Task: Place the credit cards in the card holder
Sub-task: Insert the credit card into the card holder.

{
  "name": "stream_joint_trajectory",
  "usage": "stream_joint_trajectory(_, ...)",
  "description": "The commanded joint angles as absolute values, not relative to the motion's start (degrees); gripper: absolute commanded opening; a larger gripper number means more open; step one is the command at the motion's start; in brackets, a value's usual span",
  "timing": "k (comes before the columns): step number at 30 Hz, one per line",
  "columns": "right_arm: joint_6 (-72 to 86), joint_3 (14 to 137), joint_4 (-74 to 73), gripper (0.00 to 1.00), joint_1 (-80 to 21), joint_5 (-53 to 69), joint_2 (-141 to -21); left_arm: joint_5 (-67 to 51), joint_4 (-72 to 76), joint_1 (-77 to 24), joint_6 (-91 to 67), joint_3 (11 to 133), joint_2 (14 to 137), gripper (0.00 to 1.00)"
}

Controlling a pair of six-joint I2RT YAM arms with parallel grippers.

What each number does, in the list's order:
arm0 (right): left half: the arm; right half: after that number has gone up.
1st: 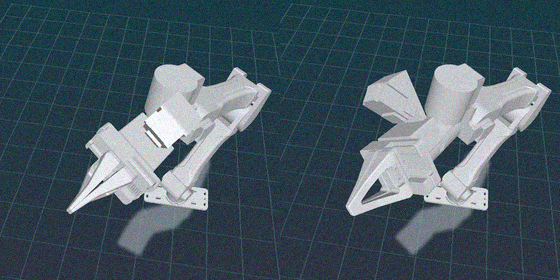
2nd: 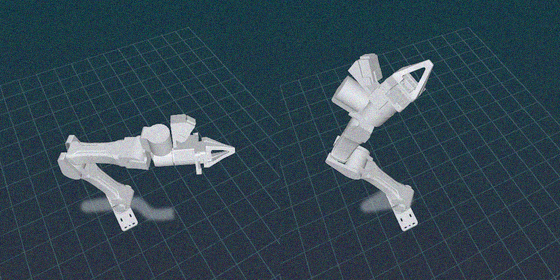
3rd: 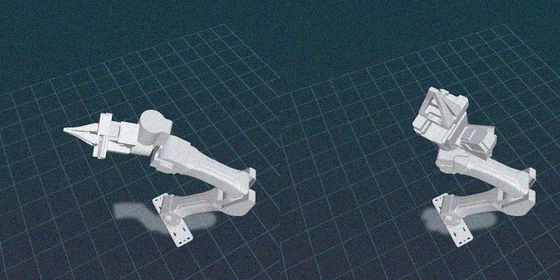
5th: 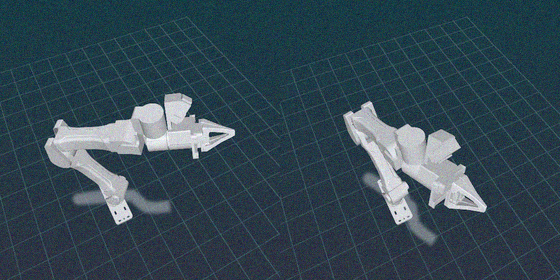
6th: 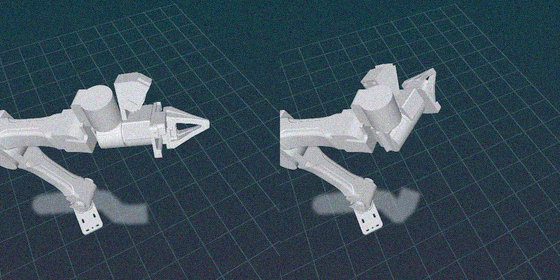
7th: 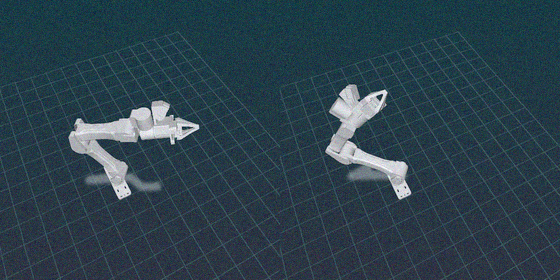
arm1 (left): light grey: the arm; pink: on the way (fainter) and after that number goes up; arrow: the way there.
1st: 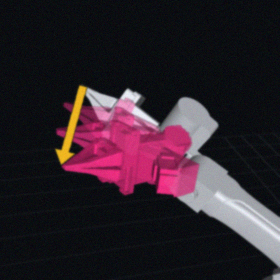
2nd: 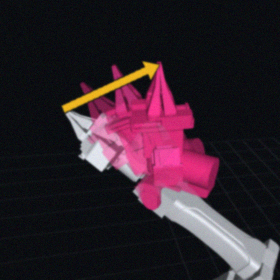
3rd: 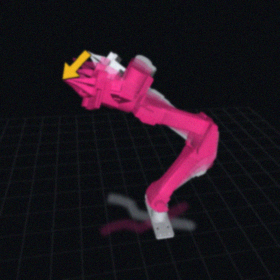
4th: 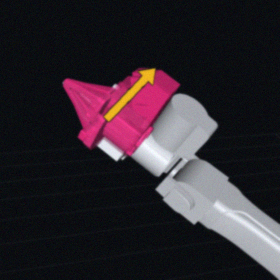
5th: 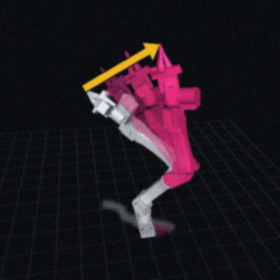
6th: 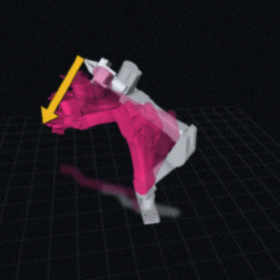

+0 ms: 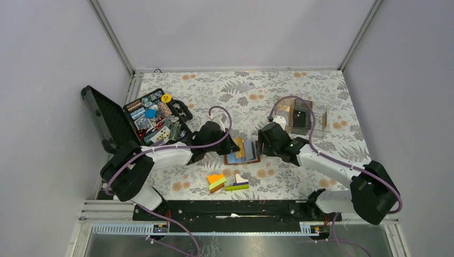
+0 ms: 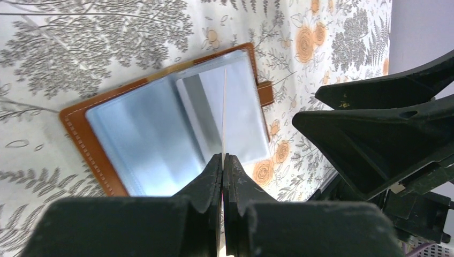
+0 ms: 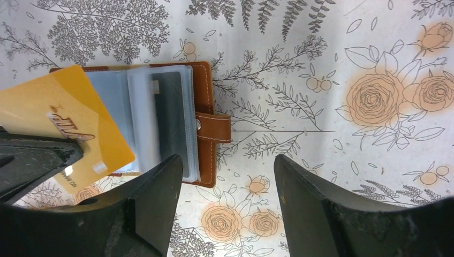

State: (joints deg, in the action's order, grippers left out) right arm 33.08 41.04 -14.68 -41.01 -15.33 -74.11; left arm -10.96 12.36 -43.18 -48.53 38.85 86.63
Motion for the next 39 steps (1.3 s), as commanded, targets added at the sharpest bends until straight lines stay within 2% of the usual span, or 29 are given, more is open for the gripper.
stream_joint_trajectory(1, 34.2, 39.4, -12.6, 0.71, -39.9, -14.2, -69.5, -12.2, 18.0, -44.2, -49.0, 41.7, 89.1, 0.00)
stream_joint_trajectory(8, 33.4, 37.1, -7.4, 0.77, -39.8, -5.3, -66.9, -10.2, 16.4, -44.8, -48.5, 42.7, 89.3, 0.00)
stream_joint_trajectory(18, 34.2, 36.0, 2.0, 0.60, -38.7, 3.2, -74.1, -7.5, 12.9, -44.3, -45.5, 40.9, 84.3, 0.00)
stream_joint_trajectory(24, 33.0, 36.8, 1.8, 0.51, -37.7, 1.2, -78.9, -11.4, 16.5, -42.4, -48.5, 39.1, 85.1, 0.00)
stream_joint_trajectory(31, 32.2, 37.4, 1.1, 0.46, -37.4, 0.3, -82.6, -16.7, 18.9, -40.8, -50.2, 38.4, 87.4, 0.00)
stream_joint_trajectory(39, 32.9, 39.0, -2.8, 0.31, -37.4, -2.7, -86.2, -22.2, 24.0, -39.4, -52.1, 37.7, 92.5, 0.00)
